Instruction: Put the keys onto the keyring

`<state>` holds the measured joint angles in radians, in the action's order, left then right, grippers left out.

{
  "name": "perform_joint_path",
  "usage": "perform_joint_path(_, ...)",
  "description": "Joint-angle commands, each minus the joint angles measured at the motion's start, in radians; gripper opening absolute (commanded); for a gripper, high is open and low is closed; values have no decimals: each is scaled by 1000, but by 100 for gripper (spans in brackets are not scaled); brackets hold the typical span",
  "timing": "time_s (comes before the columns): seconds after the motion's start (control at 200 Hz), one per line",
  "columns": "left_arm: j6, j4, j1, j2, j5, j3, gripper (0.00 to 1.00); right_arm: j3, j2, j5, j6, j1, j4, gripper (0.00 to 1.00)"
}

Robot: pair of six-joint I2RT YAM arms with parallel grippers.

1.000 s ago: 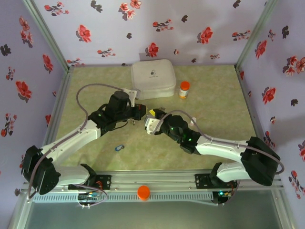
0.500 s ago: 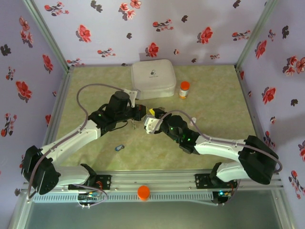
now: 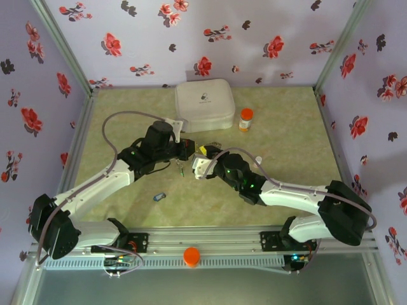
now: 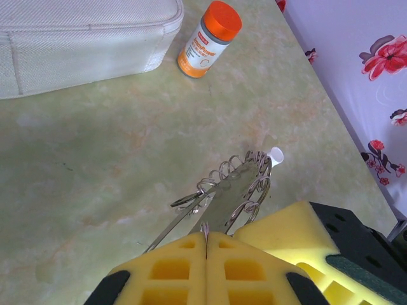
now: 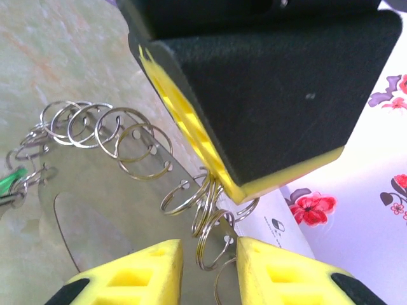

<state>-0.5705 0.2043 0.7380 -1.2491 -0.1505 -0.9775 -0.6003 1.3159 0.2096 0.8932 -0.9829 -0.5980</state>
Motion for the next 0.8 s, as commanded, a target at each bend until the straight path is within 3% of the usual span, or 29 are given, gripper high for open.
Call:
perform_joint_path(0.0,-3,-12,9,23,-15,-38,0,-2,-10,33,18,-7,0,27)
perform_joint_path(0.795,-14,-11,9,29,-17,-30,0,-20,-18,24,0,-7,-11,9)
